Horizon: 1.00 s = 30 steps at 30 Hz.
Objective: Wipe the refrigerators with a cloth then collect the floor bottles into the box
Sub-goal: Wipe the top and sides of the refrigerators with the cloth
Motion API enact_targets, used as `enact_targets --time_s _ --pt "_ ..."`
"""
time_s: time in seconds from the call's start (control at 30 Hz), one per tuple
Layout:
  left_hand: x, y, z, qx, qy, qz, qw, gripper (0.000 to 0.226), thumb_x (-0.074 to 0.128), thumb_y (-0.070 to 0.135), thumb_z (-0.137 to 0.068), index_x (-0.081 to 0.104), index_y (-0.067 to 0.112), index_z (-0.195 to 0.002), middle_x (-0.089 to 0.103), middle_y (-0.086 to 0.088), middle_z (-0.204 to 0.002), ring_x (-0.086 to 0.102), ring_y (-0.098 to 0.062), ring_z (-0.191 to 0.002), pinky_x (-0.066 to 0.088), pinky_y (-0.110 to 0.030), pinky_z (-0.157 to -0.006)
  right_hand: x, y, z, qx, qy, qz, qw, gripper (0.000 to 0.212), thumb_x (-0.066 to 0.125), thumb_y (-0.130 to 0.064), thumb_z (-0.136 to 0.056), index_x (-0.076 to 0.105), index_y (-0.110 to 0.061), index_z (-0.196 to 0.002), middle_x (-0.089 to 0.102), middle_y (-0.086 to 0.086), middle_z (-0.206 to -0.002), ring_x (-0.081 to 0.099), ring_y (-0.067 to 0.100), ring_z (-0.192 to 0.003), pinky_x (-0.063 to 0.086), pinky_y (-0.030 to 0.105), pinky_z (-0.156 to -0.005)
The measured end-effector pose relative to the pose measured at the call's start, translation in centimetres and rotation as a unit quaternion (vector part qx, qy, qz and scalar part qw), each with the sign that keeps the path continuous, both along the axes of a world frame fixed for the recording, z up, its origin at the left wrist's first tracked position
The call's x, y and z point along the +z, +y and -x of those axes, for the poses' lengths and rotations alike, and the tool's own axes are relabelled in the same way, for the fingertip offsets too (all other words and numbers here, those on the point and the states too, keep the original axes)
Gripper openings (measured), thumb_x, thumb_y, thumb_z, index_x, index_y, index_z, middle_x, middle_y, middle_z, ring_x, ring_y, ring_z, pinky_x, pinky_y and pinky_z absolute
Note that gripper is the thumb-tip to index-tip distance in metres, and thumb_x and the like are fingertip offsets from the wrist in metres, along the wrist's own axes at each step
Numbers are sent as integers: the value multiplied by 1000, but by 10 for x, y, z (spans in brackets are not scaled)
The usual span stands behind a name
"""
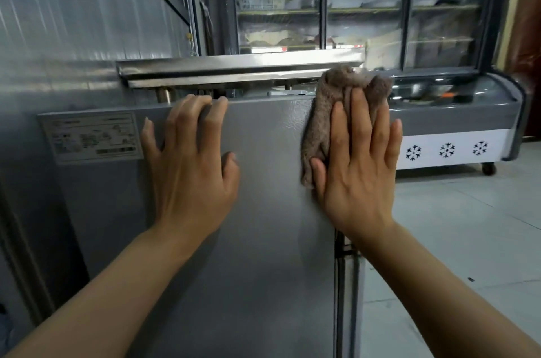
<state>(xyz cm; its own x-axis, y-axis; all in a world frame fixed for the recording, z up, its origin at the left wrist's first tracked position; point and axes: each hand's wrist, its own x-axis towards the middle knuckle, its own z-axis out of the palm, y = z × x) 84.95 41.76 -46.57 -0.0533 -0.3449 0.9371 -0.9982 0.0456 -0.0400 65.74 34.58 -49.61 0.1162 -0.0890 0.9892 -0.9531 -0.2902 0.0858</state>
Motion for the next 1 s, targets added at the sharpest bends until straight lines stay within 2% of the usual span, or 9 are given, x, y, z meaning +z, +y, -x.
enact_targets --time_s 0.17,0.23,0.33,0.43,0.53,0.7,0.77,0.9,1.0 --pt "-6 1 -1 6 -11 8 1000 68 56 24 -78 34 14 -141 33 -13 -147 25 -27 -139 16 -64 -105 -93 4 6 19 37 -58 997 63 26 -40 -96 22 -1 -146 14 21 -152 11 44 -140 -2 45 -118" --pt "-26 6 1 7 -13 3 1000 70 60 21 -75 35 14 -139 24 -12 -152 19 -27 -140 15 -65 -104 -135 12 15 22 78 -91 993 57 20 -37 -99 20 -3 -144 18 20 -150 13 43 -137 -2 44 -117" --pt "-78 18 1 9 -31 -42 999 76 67 19 -69 35 15 -138 16 -11 -154 17 -29 -139 15 -67 -103 -165 21 23 26 115 -129 985 50 15 -26 -100 31 2 -138 28 22 -142 25 47 -130 1 46 -117" --pt "-116 25 -8 29 -47 -94 994 88 75 15 -64 32 17 -140 16 -10 -154 19 -29 -139 17 -69 -101 -153 24 23 40 112 -99 988 46 26 -20 -96 33 2 -135 26 22 -143 20 47 -133 0 46 -117" --pt "-121 23 -17 34 -54 -119 991 94 78 15 -61 30 20 -142 16 -8 -154 18 -27 -140 17 -70 -100 -107 17 14 60 70 -51 994 58 43 -23 -89 31 1 -140 23 23 -148 17 45 -137 0 44 -117" --pt "-120 23 -20 34 -61 -115 991 93 76 21 -62 30 23 -142 15 -5 -155 17 -25 -141 19 -67 -101 -76 2 -16 102 -17 -25 994 58 35 -34 -94 29 -7 -145 21 23 -152 12 44 -140 4 49 -118" --pt "-120 23 -21 30 -66 -118 990 90 74 21 -63 30 23 -142 14 -4 -155 17 -24 -141 19 -67 -102 -112 4 -23 127 33 -39 991 58 39 -35 -94 27 -11 -144 19 16 -152 11 42 -142 5 50 -118" --pt "-124 29 -27 22 -80 -118 990 86 74 17 -66 32 19 -141 16 -7 -155 17 -26 -140 16 -67 -102 -193 19 -13 94 264 -71 957 75 61 -33 -81 25 -15 -145 22 12 -150 12 37 -142 7 47 -119" --pt "-137 42 -43 59 -47 -121 990 91 78 18 -62 32 16 -141 18 -12 -154 20 -32 -136 17 -66 -103 -187 25 -17 103 282 -67 952 73 47 -21 -84 15 -16 -150 16 11 -154 3 33 -146 1 44 -120"
